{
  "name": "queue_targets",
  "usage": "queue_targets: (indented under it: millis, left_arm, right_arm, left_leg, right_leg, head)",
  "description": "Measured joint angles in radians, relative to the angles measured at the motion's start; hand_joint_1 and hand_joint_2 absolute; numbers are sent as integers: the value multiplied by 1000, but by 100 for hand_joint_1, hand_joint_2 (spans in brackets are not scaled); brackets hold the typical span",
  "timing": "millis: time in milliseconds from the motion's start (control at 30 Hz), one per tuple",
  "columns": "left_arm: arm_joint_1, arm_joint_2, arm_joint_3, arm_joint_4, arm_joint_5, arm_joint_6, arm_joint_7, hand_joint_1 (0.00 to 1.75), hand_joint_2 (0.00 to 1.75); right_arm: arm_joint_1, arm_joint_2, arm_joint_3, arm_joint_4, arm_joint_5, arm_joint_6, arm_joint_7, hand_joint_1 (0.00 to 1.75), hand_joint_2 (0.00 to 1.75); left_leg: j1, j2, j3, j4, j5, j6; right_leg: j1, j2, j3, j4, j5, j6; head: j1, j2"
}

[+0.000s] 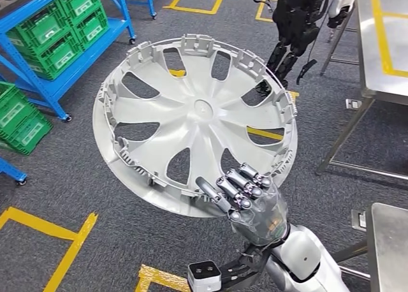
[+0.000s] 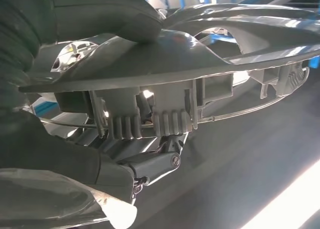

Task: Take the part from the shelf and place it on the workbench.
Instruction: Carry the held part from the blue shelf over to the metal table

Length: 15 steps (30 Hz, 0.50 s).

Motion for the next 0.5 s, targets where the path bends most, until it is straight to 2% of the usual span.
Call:
queue_targets:
  millis: [67,100,133,167,200,233,300,333,367,400,433,467,500]
  left_arm:
    - [1,2,0,0,-1,-1,0,0,175]
    - [1,3,0,0,-2,-2,0,0,175]
    - [1,4,0,0,-2,-3,1,0,175]
    - [0,4,0,0,-2,-5,1,0,175]
    - [0,4,0,0,-2,-6,2,0,175]
    - [0,4,0,0,-2,-8,3,0,175]
    - [-1,4,0,0,-2,-10,4,0,175]
    - [-1,4,0,0,-2,-11,4,0,175]
    - [0,4,0,0,-2,-11,3,0,175]
    - [2,4,0,0,-3,-12,4,0,175]
    - [3,4,0,0,-3,-12,4,0,175]
    - [3,4,0,0,-5,-12,4,0,175]
    - [3,4,0,0,-6,-12,4,0,175]
  right_arm:
    - [-1,0,0,0,0,0,0,175,175]
    - [-1,0,0,0,0,0,0,175,175]
    - [-2,0,0,0,0,0,0,175,175]
    - [-2,0,0,0,0,0,0,175,175]
    - [-2,0,0,0,0,0,0,175,175]
    - [-1,0,0,0,0,0,1,175,175]
    - [-2,0,1,0,-1,0,1,175,175]
    - [-3,1,1,0,-1,0,2,175,175]
    - [-5,1,2,1,-1,0,2,175,175]
    - [-5,1,2,1,-1,0,2,175,175]
    - [-5,1,3,1,-1,0,2,175,175]
    - [-4,1,3,1,0,0,2,175,175]
    - [-4,1,4,2,0,0,3,175,175]
  left_leg:
    - [-1,-39,60,-136,72,16]
    - [-1,-59,83,-189,89,21]
    - [-2,-72,94,-217,93,24]
    - [-4,-73,97,-225,89,25]
    - [-4,-64,99,-232,89,26]
    - [-3,-52,101,-239,93,27]
    - [0,-29,106,-252,100,32]
    - [0,-17,107,-255,102,34]
    - [-1,-4,107,-255,102,36]
    - [-1,10,106,-254,101,36]
    - [-1,23,106,-254,100,36]
    - [-1,36,107,-253,99,35]
    - [-1,48,107,-252,97,33]
  right_leg:
    - [1,25,1,2,1,2]
    - [0,37,-2,3,3,6]
    - [-2,46,-6,4,5,10]
    - [-4,56,-11,4,9,16]
    - [-6,64,-15,2,11,23]
    - [-7,56,-21,4,11,28]
    - [-4,7,-48,48,-18,36]
    - [-3,-24,-74,99,-46,38]
    - [-3,-43,-105,165,-78,42]
    - [-4,-50,-135,227,-101,45]
    - [-6,-53,-153,267,-111,48]
    - [-8,-57,-151,269,-102,51]
    - [-10,-63,-128,229,-76,53]
  head:
    - [0,0]
    - [0,0]
    - [-1,0]
    - [-2,0]
    - [-2,0]
    - [-2,0]
    - [3,0]
    - [5,0]
    - [7,0]
    - [8,0]
    - [8,0]
    - [8,0]
    - [8,0]
